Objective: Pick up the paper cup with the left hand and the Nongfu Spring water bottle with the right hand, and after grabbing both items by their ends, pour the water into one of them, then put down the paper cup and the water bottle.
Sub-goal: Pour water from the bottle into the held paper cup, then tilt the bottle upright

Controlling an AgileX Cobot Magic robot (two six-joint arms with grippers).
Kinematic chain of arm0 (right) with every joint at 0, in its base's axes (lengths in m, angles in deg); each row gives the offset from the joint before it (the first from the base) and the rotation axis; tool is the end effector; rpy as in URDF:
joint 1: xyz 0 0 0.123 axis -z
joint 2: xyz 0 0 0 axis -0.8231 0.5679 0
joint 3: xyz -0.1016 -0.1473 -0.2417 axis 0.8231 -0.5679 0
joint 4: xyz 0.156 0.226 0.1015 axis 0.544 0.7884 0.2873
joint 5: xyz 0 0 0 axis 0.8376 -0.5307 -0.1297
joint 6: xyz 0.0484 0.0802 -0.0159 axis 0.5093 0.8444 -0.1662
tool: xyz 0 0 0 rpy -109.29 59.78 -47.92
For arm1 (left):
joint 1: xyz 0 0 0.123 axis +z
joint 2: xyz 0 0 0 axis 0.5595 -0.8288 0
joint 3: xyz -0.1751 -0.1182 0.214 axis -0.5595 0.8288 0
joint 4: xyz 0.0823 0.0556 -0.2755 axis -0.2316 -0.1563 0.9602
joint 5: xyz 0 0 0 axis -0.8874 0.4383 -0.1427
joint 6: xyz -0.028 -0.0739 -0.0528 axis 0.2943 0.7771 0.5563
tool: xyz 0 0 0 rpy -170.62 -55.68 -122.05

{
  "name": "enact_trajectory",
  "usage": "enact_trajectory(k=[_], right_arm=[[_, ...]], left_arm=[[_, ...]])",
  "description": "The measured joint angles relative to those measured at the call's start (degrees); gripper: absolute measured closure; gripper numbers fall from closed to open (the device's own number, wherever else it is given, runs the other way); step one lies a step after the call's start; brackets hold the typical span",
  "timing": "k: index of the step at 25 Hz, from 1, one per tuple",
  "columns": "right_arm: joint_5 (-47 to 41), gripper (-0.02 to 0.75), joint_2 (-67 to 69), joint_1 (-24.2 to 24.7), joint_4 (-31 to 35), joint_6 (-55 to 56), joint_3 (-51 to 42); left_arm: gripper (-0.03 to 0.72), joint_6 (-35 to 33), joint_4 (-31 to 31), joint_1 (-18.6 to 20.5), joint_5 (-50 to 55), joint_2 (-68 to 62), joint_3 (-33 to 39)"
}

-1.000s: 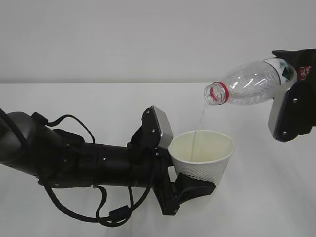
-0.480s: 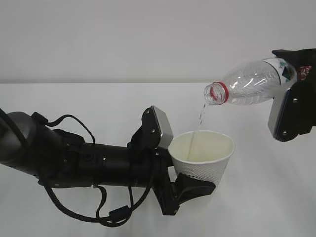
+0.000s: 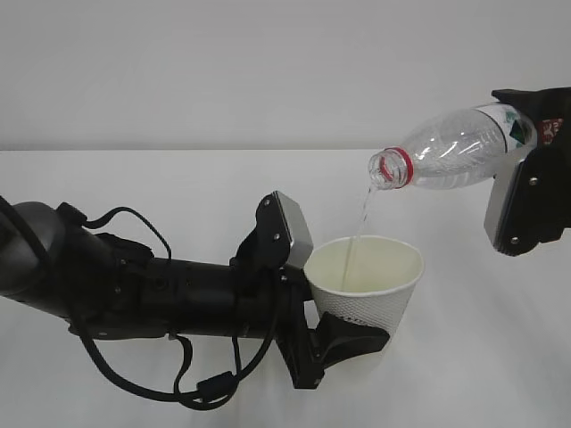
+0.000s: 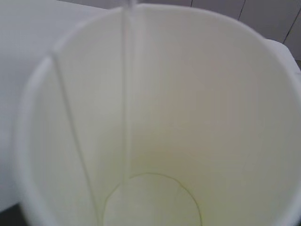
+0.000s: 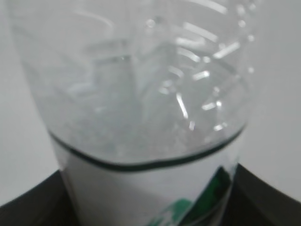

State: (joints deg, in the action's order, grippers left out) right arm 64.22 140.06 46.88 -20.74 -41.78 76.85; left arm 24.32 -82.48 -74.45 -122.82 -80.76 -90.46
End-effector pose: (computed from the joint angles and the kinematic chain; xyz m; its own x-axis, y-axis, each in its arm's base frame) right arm 0.2841 0.0556 0.2082 0.2759 -0.9599 -0.0492 -0.1708 0.0014 -0.9853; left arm 0.2574 -0.2975 0.0800 -0.1583 0.3044 -0.9393 0.9786 0.1753 -0.1081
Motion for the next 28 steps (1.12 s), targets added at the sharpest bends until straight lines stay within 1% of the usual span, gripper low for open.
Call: enact_trajectory(k=[28], right_arm=[[0.0,0.223,0.0,0.0,0.0,-0.3,0.0]], left_arm=[[0.187,0.0,0.0,0.0,0.0,0.0,0.0]])
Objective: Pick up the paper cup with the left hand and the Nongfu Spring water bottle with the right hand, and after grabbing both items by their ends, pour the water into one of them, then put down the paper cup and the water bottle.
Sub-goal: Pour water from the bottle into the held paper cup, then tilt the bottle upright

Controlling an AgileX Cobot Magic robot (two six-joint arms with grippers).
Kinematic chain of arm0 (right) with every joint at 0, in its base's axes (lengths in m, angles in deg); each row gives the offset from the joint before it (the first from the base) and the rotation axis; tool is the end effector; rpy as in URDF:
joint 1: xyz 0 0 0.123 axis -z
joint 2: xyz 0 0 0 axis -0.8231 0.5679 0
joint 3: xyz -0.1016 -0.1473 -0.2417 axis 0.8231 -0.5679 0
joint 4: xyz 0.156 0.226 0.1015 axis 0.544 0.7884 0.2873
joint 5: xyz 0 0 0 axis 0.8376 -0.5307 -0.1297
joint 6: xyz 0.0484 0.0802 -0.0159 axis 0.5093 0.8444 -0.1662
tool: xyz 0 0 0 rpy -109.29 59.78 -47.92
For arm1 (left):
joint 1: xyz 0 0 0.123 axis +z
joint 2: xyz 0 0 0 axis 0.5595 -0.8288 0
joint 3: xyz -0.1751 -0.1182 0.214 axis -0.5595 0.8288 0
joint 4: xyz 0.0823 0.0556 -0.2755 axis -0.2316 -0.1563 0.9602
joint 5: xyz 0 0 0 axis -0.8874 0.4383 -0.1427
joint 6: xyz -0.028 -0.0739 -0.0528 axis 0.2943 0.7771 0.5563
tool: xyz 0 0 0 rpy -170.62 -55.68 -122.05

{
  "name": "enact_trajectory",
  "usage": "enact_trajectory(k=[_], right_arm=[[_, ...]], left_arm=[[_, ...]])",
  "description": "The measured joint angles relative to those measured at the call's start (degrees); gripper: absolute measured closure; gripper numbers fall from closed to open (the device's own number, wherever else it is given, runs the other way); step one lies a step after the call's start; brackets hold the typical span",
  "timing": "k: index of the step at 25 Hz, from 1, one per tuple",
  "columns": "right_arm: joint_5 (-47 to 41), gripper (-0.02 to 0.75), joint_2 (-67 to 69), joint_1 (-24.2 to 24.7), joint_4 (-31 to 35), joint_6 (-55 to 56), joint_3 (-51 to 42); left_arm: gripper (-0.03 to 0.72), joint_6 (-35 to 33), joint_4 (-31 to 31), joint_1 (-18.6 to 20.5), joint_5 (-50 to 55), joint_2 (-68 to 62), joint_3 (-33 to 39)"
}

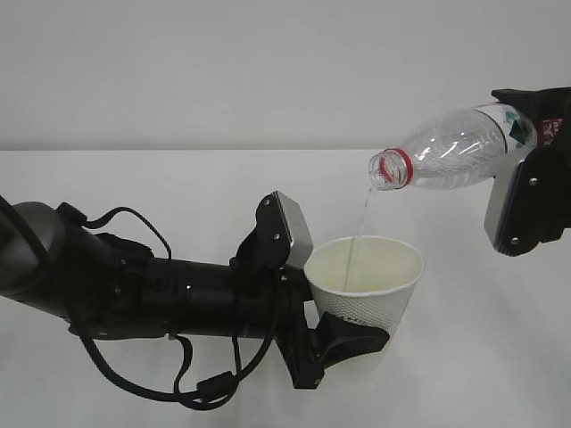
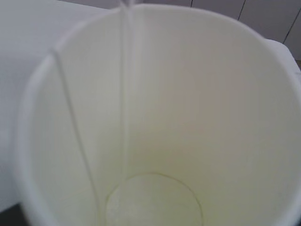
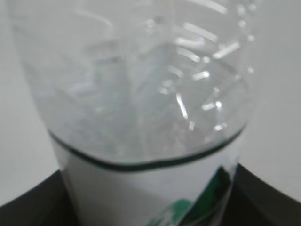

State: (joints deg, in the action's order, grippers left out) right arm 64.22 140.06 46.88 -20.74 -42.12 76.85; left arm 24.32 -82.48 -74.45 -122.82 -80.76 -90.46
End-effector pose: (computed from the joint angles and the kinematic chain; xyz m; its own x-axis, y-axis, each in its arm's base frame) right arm 0.2841 0.0556 0.2082 0.2770 -0.9599 -0.0434 -0.1691 -0.0043 -0.9856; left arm 0.2574 -0.2975 0.0800 -0.1583 0.3044 -0.9393 0.9786 0.1753 -0.1081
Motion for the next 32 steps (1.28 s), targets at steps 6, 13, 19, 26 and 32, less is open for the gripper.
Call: enact_trajectory(k=[6,13,19,26,32], right_arm=[[0.0,0.223,0.0,0.0,0.0,-0.2,0.0],[0.0,0.223,0.0,0.0,0.0,-0.7,0.0],[0.0,0.223,0.0,0.0,0.0,-0.7,0.0],[0.0,0.223,0.0,0.0,0.7,-0.7,0.0],[0.0,0.223,0.0,0.0,1.1,-1.0,0.0]], left_arm=[[0.187,0.0,0.0,0.0,0.0,0.0,0.0],[0.187,0.0,0.0,0.0,0.0,0.0,0.0],[0.187,0.0,0.0,0.0,0.0,0.0,0.0],[0.187,0.0,0.0,0.0,0.0,0.0,0.0],[0.187,0.0,0.0,0.0,0.0,0.0,0.0]])
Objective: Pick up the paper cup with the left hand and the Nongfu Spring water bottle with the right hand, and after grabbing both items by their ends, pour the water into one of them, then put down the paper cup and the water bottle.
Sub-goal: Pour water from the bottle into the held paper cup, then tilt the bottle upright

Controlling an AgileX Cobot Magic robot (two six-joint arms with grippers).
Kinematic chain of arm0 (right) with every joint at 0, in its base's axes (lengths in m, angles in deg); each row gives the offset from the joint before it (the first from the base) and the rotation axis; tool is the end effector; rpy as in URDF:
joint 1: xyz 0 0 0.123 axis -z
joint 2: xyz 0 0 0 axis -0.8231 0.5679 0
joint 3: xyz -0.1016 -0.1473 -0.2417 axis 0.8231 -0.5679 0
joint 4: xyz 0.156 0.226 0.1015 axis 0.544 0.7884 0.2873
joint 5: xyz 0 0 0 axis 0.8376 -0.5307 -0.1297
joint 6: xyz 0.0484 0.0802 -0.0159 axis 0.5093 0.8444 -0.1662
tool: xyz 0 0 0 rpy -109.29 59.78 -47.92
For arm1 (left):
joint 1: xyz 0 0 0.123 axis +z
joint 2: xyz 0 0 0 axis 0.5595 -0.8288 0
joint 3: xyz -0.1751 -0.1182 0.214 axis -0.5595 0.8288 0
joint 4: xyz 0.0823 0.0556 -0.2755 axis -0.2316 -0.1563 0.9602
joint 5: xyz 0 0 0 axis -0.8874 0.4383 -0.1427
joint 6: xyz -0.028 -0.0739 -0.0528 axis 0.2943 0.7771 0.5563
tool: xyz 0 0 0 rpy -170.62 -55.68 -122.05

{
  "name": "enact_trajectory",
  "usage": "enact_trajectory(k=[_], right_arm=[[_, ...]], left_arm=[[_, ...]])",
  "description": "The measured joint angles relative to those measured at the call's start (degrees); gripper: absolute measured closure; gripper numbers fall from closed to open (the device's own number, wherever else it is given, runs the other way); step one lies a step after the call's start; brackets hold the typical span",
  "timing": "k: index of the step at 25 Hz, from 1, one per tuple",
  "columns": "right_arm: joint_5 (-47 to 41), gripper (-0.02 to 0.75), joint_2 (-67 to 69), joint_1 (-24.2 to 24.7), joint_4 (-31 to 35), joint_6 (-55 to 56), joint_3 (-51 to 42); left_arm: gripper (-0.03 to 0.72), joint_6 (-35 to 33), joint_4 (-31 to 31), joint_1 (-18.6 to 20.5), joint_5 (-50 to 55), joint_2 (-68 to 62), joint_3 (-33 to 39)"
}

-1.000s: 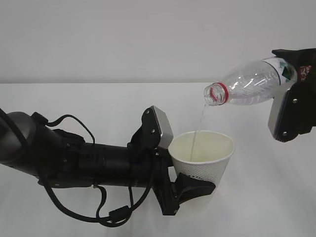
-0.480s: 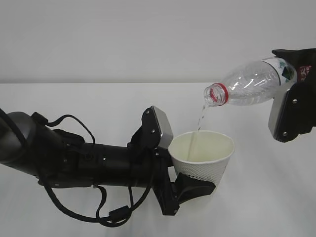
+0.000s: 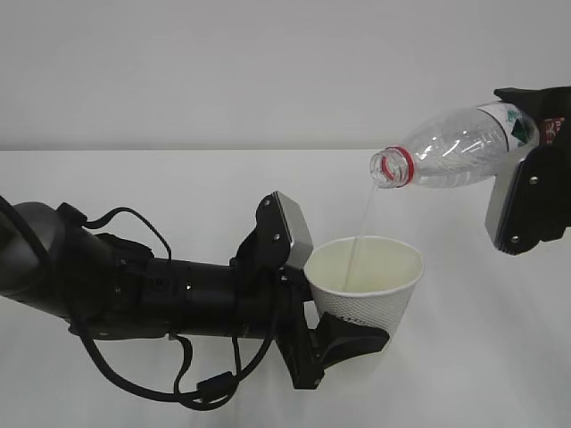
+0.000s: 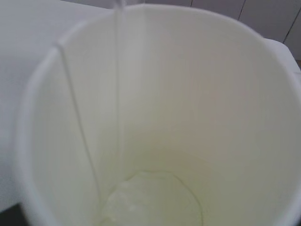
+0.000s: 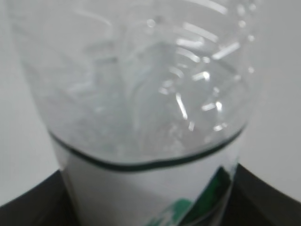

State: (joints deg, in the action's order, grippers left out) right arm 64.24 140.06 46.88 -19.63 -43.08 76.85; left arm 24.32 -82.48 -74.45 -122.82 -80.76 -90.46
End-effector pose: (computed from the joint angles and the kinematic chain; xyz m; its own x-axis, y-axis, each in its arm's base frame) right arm 0.2845 0.0545 0.2084 0.2662 -0.9631 -0.0401 -0.1663 -0.0049 -0.9861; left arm 0.2574 -0.2975 0.0800 -0.1583 0.3044 -0.9393 0.9786 0.1753 -0.1081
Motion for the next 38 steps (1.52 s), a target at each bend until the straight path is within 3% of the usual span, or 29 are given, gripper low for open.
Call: enact_trajectory(k=[38], right_arm=[[0.0,0.223,0.0,0.0,0.0,-1.1,0.0]], left_arm=[[0.188,0.1,0.0,0.0,0.0,0.0,0.0]])
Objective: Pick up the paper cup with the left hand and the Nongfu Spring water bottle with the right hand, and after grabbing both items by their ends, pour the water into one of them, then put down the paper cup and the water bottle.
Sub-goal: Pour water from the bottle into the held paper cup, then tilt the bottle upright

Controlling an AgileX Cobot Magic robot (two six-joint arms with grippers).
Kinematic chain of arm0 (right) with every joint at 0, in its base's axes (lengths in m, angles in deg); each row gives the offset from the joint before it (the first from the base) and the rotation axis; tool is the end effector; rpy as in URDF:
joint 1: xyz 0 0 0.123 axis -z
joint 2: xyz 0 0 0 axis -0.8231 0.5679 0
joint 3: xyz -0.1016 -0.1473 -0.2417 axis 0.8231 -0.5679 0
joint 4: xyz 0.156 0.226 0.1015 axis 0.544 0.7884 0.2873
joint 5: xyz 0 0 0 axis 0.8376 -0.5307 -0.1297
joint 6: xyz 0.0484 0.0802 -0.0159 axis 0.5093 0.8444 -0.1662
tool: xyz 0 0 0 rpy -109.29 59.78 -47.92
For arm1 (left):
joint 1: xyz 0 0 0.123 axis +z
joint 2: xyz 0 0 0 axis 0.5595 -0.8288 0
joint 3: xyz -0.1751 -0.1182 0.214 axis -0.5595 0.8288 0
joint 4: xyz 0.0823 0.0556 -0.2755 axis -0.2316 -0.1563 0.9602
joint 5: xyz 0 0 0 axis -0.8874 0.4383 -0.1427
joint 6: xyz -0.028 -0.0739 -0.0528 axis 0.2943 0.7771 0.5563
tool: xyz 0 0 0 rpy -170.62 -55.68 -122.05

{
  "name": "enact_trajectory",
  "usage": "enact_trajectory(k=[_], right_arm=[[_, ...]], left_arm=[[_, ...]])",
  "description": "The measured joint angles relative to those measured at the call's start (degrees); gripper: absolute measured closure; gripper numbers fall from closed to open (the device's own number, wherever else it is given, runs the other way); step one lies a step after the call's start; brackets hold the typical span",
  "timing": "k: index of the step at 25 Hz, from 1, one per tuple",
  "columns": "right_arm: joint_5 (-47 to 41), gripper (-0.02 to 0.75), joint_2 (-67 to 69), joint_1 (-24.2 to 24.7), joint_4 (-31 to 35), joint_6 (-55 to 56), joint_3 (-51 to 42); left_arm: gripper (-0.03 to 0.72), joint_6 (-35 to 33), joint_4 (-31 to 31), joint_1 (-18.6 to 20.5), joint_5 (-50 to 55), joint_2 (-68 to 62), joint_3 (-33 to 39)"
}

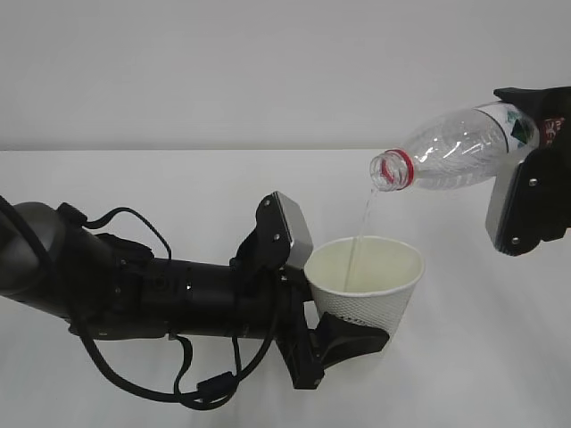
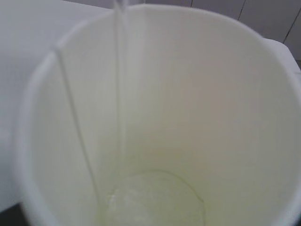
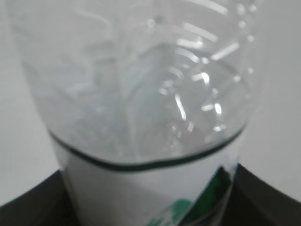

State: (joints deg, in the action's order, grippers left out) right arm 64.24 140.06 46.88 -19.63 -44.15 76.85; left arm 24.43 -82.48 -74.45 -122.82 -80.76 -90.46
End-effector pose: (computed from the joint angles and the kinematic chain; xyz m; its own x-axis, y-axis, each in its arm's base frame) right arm 0.2845 0.0545 0.2084 0.2693 -0.9628 -0.0216 -0.1613 -0.0229 -0.9866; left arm 0.2574 -0.2975 0.0800 -0.1602 0.3041 -0.9391 0.9782 0.1759 -0.1100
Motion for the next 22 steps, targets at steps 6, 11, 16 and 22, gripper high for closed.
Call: enact_trajectory(k=[6,11,16,22], right_arm=[[0.1,0.223,0.0,0.0,0.0,-0.1,0.0],[0.1,0.223,0.0,0.0,0.0,-0.1,0.0],[0.1,0.223,0.0,0.0,0.0,-0.3,0.0],[0.1,0.223,0.0,0.0,0.1,-0.3,0.0]], left_arm=[[0.188,0.0,0.0,0.0,0.0,0.0,0.0],[0.188,0.0,0.0,0.0,0.0,0.0,0.0],[0.188,0.0,0.0,0.0,0.0,0.0,0.0],[0.188,0.0,0.0,0.0,0.0,0.0,0.0]])
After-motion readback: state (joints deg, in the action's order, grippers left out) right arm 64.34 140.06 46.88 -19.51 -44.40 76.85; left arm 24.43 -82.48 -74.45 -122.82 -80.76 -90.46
